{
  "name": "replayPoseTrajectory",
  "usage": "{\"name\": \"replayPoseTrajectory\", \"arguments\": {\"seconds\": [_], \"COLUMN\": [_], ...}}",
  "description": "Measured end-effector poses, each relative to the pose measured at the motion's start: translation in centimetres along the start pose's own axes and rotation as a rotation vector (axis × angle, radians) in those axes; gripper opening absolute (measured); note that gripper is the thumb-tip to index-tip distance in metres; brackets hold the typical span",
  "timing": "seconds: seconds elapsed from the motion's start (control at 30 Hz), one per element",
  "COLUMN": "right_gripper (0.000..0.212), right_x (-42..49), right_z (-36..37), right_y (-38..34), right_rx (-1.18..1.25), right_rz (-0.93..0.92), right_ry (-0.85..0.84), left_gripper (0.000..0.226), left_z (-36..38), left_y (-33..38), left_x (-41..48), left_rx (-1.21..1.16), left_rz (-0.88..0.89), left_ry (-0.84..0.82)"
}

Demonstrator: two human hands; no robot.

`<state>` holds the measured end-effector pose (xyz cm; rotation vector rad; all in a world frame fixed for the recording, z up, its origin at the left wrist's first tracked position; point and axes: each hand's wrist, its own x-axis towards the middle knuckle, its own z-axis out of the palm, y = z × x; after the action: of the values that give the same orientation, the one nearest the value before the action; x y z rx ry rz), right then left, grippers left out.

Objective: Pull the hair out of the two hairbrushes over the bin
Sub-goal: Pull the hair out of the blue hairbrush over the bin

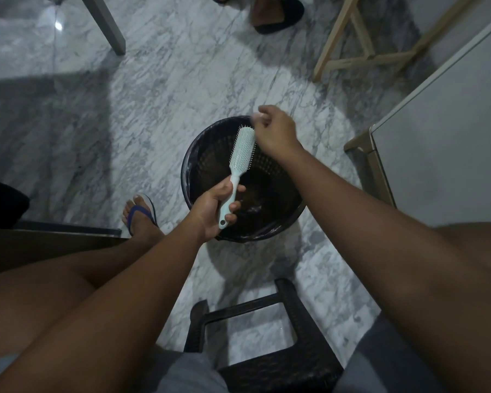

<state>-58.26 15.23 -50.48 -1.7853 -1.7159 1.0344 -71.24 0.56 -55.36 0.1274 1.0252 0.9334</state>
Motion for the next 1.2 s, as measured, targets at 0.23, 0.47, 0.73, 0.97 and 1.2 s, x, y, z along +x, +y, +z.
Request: {"name": "replayPoseTrajectory", "arguments": {"seconds": [0.23,0.47,0.73,0.97,1.2], "right_gripper": [0.028,0.035,0.022,0.064,0.034], "right_x": [0.4,2.2,-0.2,-2.3,-1.6], "right_z": [1.3,0.8,0.7,0.5,0.2], "right_y": [-1.0,0.3,2.2,3.3,3.5], "right_rx": [-0.237,-0.115,0.173,-0.107,-0.082], "right_rz": [0.038,0.153,0.002,-0.288,-0.261], "right_ry": [-0.161,-0.150,0.018,-0.236,-0.183], "left_gripper": [0.043,0.039,0.035,0.036,0.040], "left_z": [0.0,-0.5,-0.6,-0.4,-0.5], "left_y": [-0.4,-0.2,0.0,-0.2,0.1], "left_x": [0.1,-0.1,-0.2,0.0,0.2], "left_rx": [0.150,0.020,-0.158,-0.127,-0.054], "left_rz": [0.018,-0.080,-0.075,-0.068,-0.042], "left_ry": [0.006,-0.050,-0.016,-0.007,-0.054]}}
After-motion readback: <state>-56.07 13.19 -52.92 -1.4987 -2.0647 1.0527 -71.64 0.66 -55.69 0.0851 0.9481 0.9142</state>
